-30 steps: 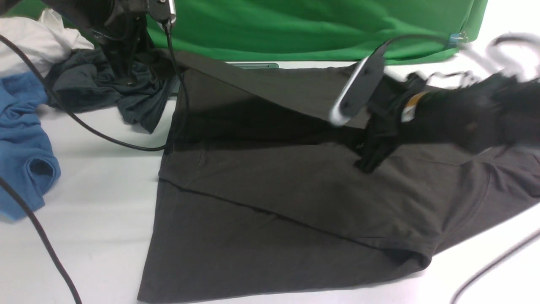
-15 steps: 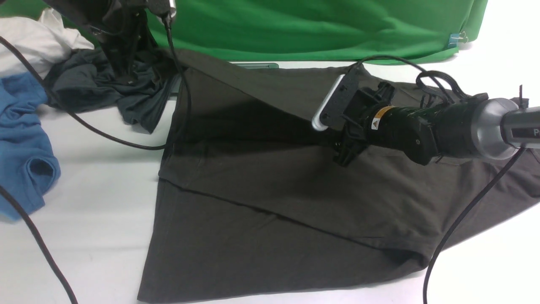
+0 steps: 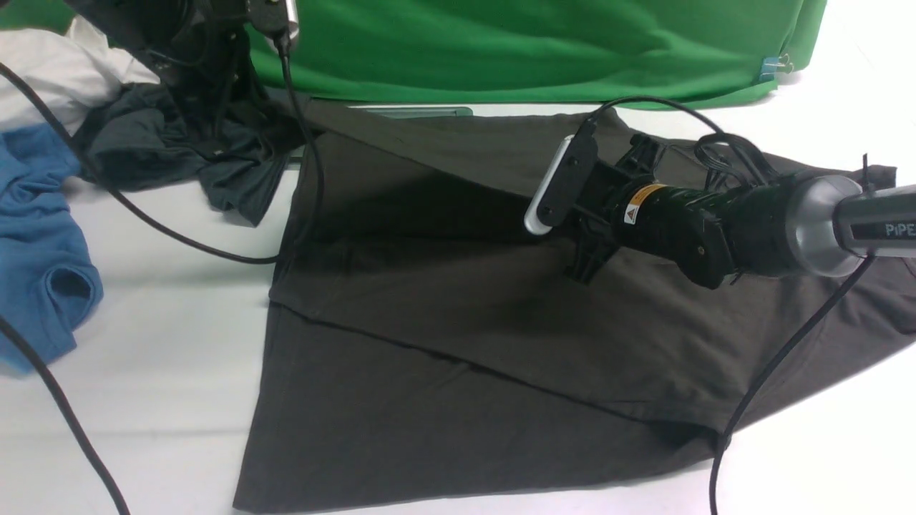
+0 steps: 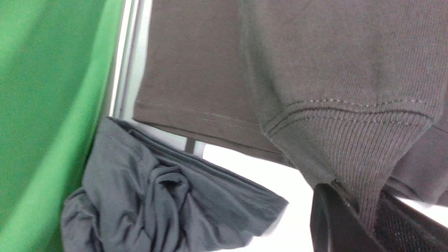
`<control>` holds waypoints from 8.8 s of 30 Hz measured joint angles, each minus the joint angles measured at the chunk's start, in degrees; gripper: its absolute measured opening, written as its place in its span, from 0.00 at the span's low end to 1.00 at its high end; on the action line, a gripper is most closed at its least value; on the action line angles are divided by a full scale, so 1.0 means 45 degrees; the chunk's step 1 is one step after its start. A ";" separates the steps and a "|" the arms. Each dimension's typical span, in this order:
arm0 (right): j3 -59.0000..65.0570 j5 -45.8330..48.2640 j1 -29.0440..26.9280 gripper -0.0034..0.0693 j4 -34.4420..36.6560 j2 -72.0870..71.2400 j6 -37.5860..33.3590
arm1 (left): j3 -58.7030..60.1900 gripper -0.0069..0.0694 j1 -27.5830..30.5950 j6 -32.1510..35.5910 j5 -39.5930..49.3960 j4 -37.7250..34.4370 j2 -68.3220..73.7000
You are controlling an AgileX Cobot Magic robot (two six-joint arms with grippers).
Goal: Fold a long-sleeved shirt on a white desktop.
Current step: 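Fold the left side of the dark shirt inward over its body with the left gripper, then grasp the near edge of the shirt at its hem and shoulder corners, then fold the black garment in half by bringing its near edge over to the far edge, then pull the folded dark garment lengthwise by its ends to straighten it flat on the table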
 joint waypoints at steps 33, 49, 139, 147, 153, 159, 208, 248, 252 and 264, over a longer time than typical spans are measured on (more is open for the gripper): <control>0.0012 0.7144 -0.0014 0.78 0.0000 -0.4522 0.1232 | 0.6940 0.73 -0.0034 -0.1943 -0.2648 0.0402 -0.1775; 0.0250 1.3044 -0.0014 0.49 0.0148 -0.9075 0.5779 | 1.0226 0.13 -0.4054 -0.4214 -0.0405 -0.0530 -0.5797; 0.8767 0.5054 0.1039 0.42 -0.2707 -0.7133 0.0370 | 1.3287 0.14 -0.5057 -1.0571 0.0833 0.2340 -1.1548; 0.8923 0.7884 0.2215 0.10 -0.2591 -0.8361 0.2977 | 1.3287 0.14 -0.5057 -1.1696 0.0873 0.2433 -1.1548; 0.7651 0.8709 0.2302 0.10 -0.2652 -0.9173 0.4203 | 1.2960 0.14 -0.5057 -1.3483 0.0109 0.3803 -1.1548; 0.5427 0.8650 0.1729 0.10 -0.2708 -0.7806 0.4122 | 1.1875 0.14 -0.4451 -1.4102 -0.0899 0.4208 -1.0546; -0.6822 0.3632 -0.1439 0.74 -0.2619 0.2865 0.4576 | 0.0864 0.24 -0.0316 -1.4566 -0.5744 0.6227 0.3035; -1.2902 1.2908 -0.1010 0.07 0.7265 0.5780 -0.3291 | -0.1145 0.11 -0.0997 -1.0171 -0.1466 -0.1874 0.3166; -1.3418 1.1094 -0.1116 0.07 0.7234 0.6503 -0.3104 | -0.1145 0.11 -0.1367 -1.0412 -0.1454 -0.1740 0.3166; -1.3434 0.7254 -0.2691 0.25 0.6662 0.5824 0.1057 | -0.1145 0.11 -0.2111 -0.9915 -0.1736 -0.0973 0.3166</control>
